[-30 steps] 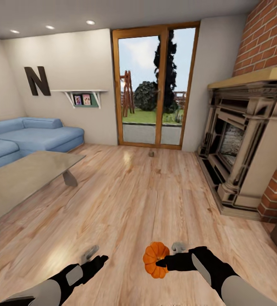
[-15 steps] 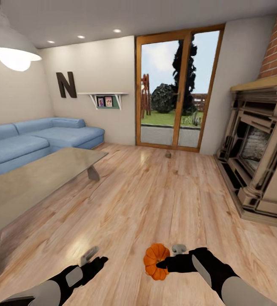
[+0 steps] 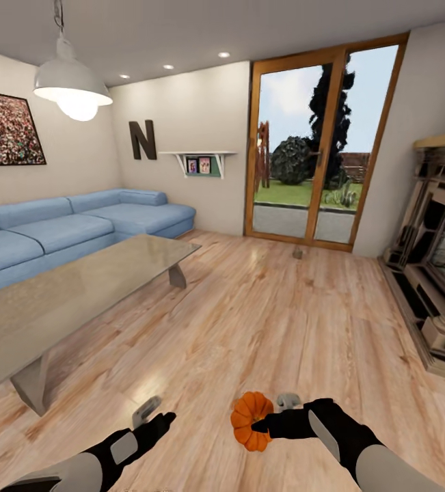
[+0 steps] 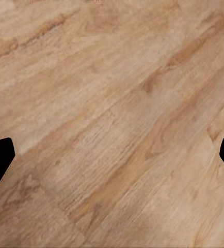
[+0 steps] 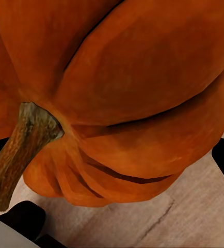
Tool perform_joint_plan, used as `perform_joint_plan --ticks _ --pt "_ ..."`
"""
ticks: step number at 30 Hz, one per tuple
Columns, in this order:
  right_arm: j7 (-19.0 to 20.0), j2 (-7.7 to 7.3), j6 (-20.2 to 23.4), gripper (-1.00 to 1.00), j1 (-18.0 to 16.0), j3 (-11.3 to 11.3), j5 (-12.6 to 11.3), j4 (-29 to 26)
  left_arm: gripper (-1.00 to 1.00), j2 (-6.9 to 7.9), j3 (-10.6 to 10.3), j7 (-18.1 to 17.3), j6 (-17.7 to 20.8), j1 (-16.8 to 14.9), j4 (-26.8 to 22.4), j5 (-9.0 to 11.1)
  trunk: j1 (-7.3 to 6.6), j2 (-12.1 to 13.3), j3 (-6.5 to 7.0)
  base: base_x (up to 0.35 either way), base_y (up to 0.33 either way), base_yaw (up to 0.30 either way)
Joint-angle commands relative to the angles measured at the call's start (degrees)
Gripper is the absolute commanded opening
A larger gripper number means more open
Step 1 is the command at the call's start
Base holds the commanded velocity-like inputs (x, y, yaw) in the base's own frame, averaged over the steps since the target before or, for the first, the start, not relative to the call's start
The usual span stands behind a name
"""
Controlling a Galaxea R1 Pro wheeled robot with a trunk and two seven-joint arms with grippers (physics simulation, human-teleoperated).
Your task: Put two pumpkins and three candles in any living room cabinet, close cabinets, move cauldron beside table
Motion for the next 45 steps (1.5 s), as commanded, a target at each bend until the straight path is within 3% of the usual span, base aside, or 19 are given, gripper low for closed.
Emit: perform_joint_plan --ticks 1,11,45 --pt "-0.18 -0.07 0.32 -1.0 -0.03 0.23 -0.6 -0.15 1.0 -0.07 0.45 -0.14 0.25 -0.05 0.07 0.08 -0.01 -0.03 -0.02 0.0 0.0 0.267" --pt "-0.13 -0.07 0.39 -1.0 -0.01 0.14 -0.61 -0.15 1.0 -0.88 0.43 -0.14 0.25 -0.05 0.11 0.08 -0.01 -0.03 0.27 -0.037 0.066 0.268" --pt "-0.17 -0.07 0.39 -1.0 0.05 0.23 -0.6 -0.15 1.0 -1.19 0.41 -0.14 0.25 -0.05 0.03 0.08 -0.01 -0.03 1.63 -0.162 0.239 0.265"
